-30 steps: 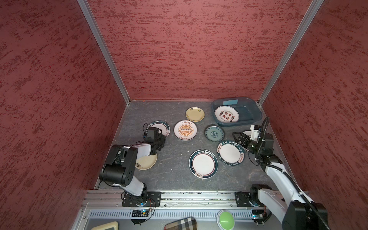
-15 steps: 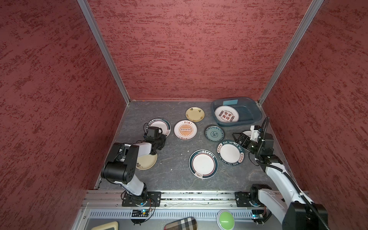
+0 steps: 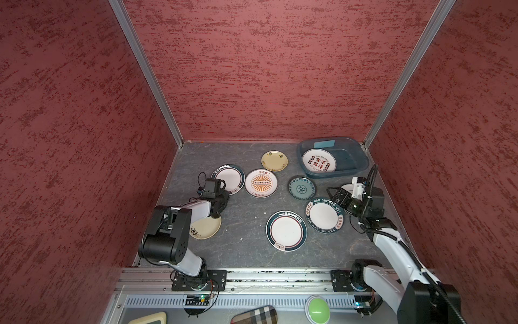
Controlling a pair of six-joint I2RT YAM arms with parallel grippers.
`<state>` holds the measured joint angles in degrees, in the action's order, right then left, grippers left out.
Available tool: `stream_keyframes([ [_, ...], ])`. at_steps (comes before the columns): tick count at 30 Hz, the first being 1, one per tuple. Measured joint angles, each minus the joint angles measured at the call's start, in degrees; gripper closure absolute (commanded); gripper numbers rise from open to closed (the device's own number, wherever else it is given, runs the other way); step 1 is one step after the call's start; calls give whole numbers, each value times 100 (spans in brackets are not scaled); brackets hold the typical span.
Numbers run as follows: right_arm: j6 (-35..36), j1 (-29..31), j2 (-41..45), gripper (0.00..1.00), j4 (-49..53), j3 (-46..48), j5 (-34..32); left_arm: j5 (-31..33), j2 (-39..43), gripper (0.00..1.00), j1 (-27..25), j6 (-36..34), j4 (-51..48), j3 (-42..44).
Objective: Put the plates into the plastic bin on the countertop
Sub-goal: 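Lower left gripper onto the rim of the green-rimmed red-ring plate, then grasp the green-rimmed plate rim with left gripper and tilt it up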
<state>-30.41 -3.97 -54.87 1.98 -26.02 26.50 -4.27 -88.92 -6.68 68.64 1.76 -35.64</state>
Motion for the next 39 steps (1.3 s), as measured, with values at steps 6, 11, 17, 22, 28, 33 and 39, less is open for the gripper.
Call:
stream_keyframes([
  [6, -2, 0, -33, 1, 0, 0, -17, 4, -66, 74, 98, -122, -33, -127],
  [11, 0, 0, -59, 1, 0, 0, -52, -81, -214, 73, 122, -192, 216, -146],
  [17, 0, 0, -105, 1, 0, 0, -83, -144, -481, 73, 127, -157, 610, -223],
  [22, 0, 0, -149, 1, 2, 0, -103, -155, -549, 73, 127, -96, 776, -223],
  [28, 0, 0, -179, 1, 0, 0, -107, -26, -549, 73, 127, -63, 776, -223],
  [33, 0, 0, -225, 1, 0, 0, -107, 184, -549, 73, 127, -81, 638, -304],
  [39, 0, 0, -229, 1, 0, 0, -107, 522, -557, 76, 127, -229, 492, -402],
])
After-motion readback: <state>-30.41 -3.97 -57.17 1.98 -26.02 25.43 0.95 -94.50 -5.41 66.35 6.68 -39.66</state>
